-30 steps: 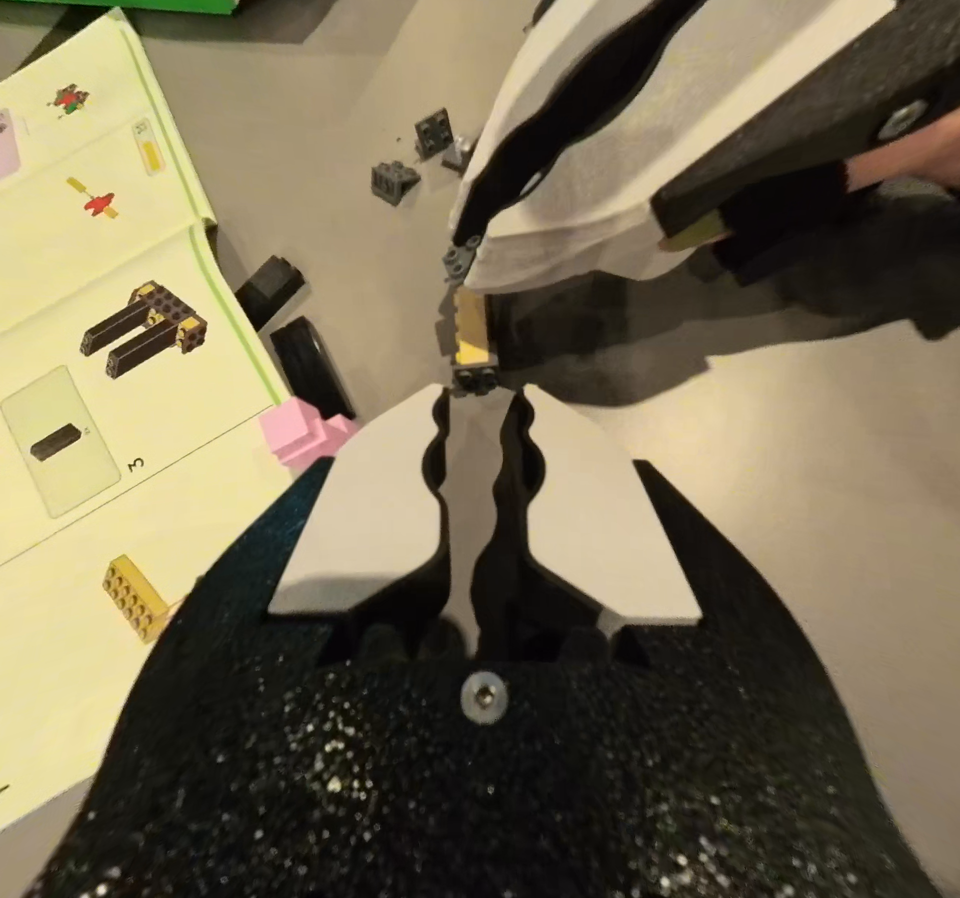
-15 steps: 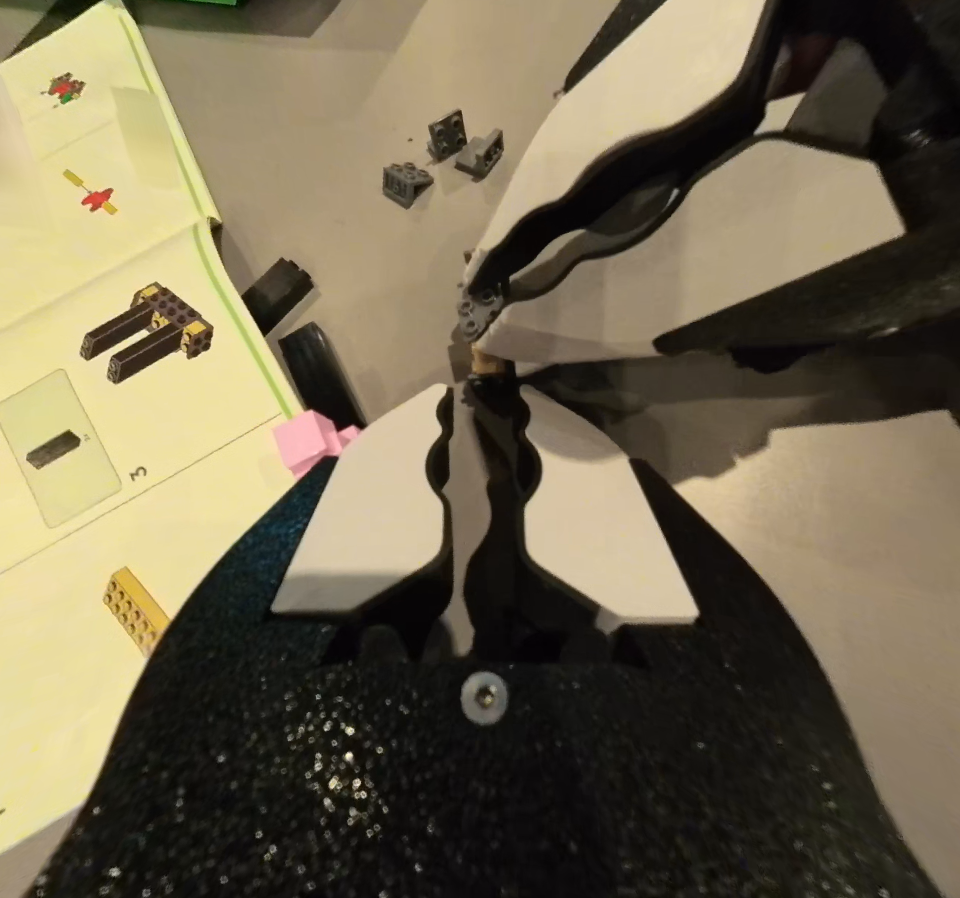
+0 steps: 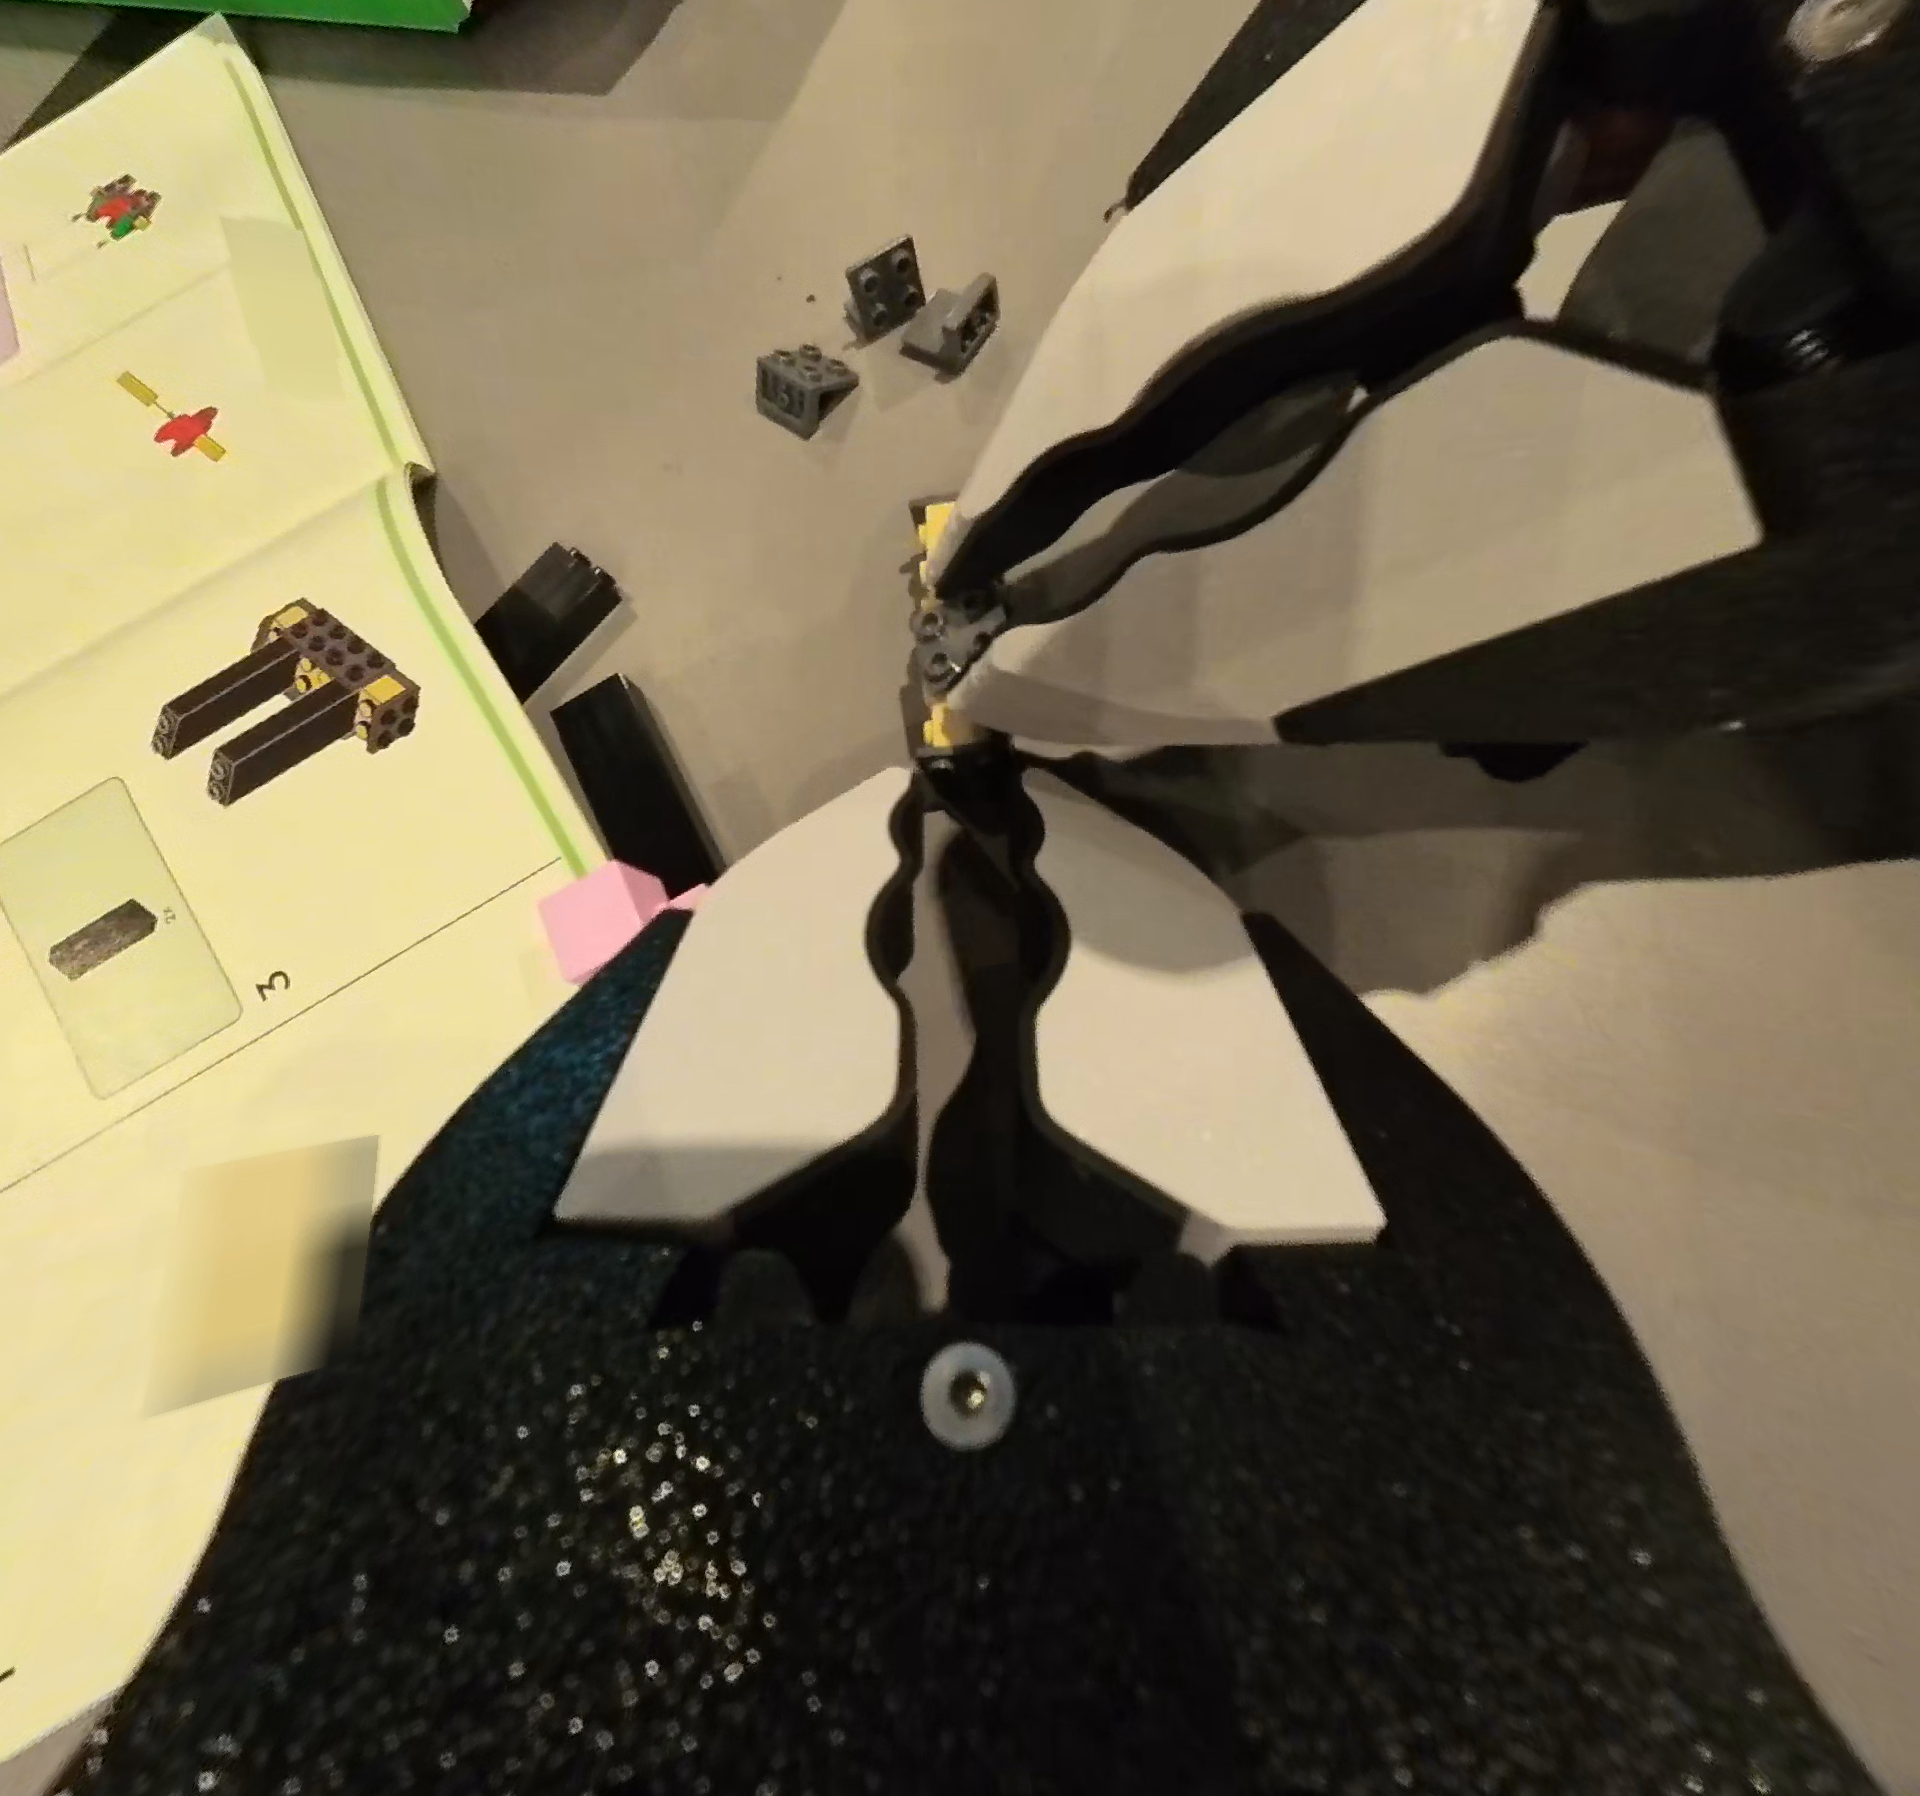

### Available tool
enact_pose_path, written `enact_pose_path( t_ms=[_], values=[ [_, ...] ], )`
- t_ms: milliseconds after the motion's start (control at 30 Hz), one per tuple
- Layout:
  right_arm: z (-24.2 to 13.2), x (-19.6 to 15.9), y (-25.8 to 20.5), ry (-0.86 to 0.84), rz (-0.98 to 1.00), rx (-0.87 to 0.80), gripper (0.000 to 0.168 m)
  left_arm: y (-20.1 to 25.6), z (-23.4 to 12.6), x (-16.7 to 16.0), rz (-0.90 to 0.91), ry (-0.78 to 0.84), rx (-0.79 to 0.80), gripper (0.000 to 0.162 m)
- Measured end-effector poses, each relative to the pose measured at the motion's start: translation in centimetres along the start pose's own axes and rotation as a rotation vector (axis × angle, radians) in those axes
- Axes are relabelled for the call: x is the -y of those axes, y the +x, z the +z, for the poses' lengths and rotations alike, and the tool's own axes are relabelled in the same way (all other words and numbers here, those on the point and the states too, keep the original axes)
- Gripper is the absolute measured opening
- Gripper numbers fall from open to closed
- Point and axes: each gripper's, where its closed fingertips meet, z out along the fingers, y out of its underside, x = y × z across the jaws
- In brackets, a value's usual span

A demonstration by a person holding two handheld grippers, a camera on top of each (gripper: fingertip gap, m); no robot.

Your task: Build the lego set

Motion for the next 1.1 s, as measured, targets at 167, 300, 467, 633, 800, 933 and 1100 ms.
enact_pose_path(
  t_ms=[167, 300, 467, 633, 800, 933, 1100],
  values=[
    [0.2, -0.1, 0.3, -0.011, 0.014, -0.011, 0.016, 0.1, 0.0, 0.0, 0.001, 0.000, -0.003, 0.014],
    [0.2, -0.1, 0.4, -0.009, 0.023, -0.014, 0.021, 0.1, -0.1, 0.0, 0.001, 0.000, -0.002, 0.014],
    [0.2, -0.1, 0.3, -0.007, 0.020, -0.010, 0.023, 0.1, -0.1, 0.0, 0.001, 0.000, -0.004, 0.014],
    [-0.8, 0.8, 0.0, 0.073, -0.010, 0.055, 0.029, 0.1, -0.1, -0.1, 0.001, 0.000, -0.004, 0.014],
    [-3.4, -0.4, 0.6, 0.083, -0.304, 0.236, 0.020, 0.0, -0.5, -0.4, 0.003, 0.001, -0.011, 0.017],
    [-2.9, -3.0, 1.1, -0.047, -0.353, 0.401, 0.023, 0.0, -0.8, -0.4, 0.024, 0.010, -0.011, 0.024],
    [-2.0, -3.0, 0.2, -0.037, -0.420, 0.548, 0.034, 0.7, -1.6, 0.3, 0.055, 0.084, -0.042, 0.027]
  ],
)
